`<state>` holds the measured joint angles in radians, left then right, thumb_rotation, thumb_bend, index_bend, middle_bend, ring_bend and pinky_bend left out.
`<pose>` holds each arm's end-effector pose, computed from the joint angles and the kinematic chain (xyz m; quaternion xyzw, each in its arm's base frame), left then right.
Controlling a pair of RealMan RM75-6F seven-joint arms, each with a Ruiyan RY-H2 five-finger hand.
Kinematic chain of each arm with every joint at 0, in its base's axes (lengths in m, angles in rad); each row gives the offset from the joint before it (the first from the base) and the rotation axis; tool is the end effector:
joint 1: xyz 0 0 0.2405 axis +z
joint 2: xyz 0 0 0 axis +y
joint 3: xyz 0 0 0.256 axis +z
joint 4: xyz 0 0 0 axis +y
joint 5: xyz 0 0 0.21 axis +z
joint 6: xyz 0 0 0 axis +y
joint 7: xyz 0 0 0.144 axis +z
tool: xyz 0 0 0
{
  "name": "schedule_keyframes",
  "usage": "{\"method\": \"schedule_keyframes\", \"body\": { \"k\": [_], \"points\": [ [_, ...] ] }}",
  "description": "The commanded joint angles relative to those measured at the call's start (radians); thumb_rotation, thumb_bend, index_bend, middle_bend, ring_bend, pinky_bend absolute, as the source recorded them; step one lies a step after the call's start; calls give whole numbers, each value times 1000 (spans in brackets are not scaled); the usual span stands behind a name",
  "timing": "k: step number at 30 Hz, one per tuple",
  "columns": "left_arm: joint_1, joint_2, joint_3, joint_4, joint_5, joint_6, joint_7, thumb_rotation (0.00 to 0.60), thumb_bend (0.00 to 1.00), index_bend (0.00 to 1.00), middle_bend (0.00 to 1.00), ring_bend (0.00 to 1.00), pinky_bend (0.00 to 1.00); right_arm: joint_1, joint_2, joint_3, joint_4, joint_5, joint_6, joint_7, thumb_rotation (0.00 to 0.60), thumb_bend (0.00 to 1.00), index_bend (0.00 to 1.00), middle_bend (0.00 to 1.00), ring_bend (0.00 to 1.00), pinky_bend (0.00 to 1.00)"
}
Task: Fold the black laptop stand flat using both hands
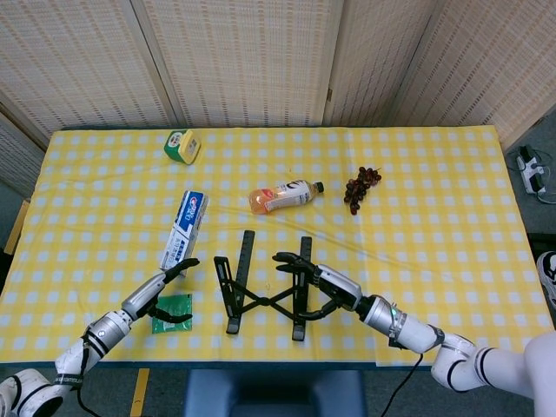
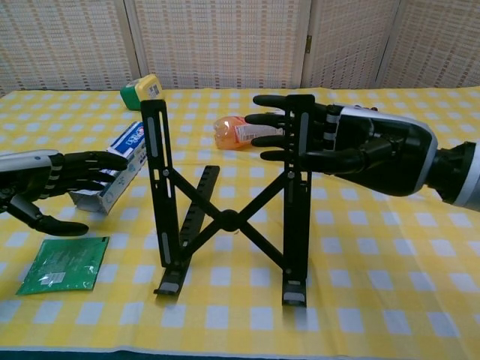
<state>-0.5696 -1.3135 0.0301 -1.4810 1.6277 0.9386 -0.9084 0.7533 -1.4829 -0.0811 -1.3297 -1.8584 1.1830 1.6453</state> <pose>-0.2308 0.2749 0.0227 -0.5956 -0.6652 -0.4205 0.1611 -0.1504 -0.2862 -0.0090 -0.4763 0.7277 -0.4693 0.1525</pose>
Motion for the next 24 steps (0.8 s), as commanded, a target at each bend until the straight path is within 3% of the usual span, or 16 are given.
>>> {"method": "schedule_keyframes", "body": {
  "k": [1, 12, 24],
  "points": [
    [-2, -12, 10, -8, 11, 13, 17, 600, 244, 132, 73, 34, 0, 3, 20, -31, -32, -28, 34, -33, 600, 261, 0, 66, 85, 0],
    [16, -64, 41, -45, -4, 41, 187, 600, 244, 226, 114, 65, 0, -10, 59, -122, -107, -85, 116, -133, 600, 261, 0, 70, 81, 0],
    [46, -160, 31, -56, -85, 48, 390, 600, 248, 370, 181, 121, 38, -20, 70, -172, -136, -90, 161, -166, 600, 262, 0, 71, 81, 0]
  ]
}}
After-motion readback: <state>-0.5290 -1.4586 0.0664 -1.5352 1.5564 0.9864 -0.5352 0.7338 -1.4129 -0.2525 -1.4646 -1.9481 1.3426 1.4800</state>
